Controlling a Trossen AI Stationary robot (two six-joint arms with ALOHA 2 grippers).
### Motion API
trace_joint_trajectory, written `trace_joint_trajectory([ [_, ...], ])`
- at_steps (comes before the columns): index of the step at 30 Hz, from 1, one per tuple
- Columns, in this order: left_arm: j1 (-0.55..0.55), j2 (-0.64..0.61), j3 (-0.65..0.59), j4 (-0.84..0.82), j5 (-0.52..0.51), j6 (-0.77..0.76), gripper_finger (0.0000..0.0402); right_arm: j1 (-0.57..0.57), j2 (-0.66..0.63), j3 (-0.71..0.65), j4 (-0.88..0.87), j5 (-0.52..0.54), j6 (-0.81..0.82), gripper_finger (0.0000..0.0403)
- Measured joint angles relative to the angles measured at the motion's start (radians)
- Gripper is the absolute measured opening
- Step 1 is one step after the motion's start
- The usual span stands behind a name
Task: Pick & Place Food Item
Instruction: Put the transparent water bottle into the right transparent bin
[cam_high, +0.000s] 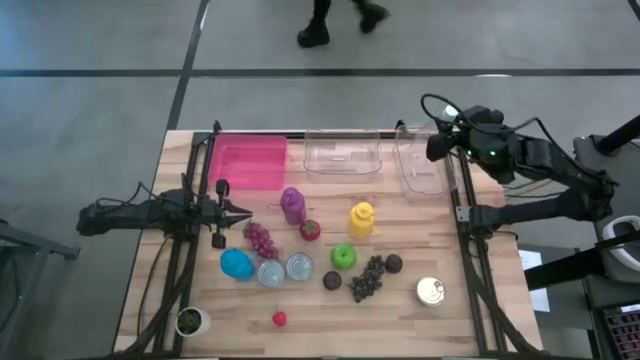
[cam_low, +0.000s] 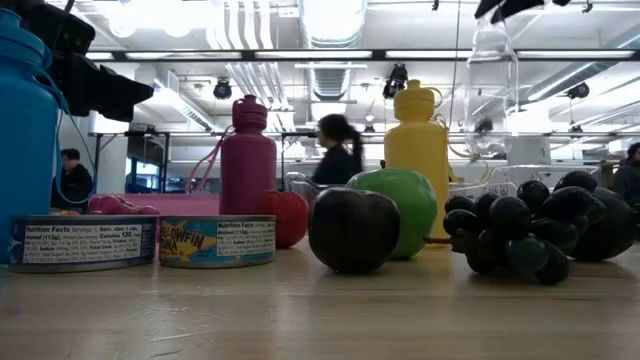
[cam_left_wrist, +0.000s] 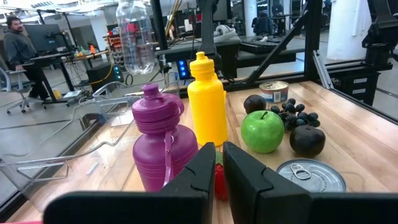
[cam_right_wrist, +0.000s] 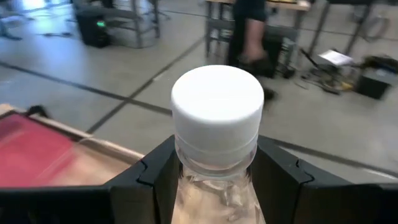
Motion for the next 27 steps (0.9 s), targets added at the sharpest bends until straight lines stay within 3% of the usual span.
trace_joint_trajectory([
  [13,0.0,0.0,0.0,0.0,0.0,0.0,0.0036,-0.234,0.005,-0.153,0.016,-0.001,0.066,0.0162],
  [21,0.0,0.0,0.0,0.0,0.0,0.0,0.0036,-0.279,0.006,-0.26,0.238,-0.042,0.036,0.0159],
  [27,0.0,0.0,0.0,0.0,0.0,0.0,0.0035,-0.326,0.006,-0.283,0.244,-0.038,0.066,0.0159],
])
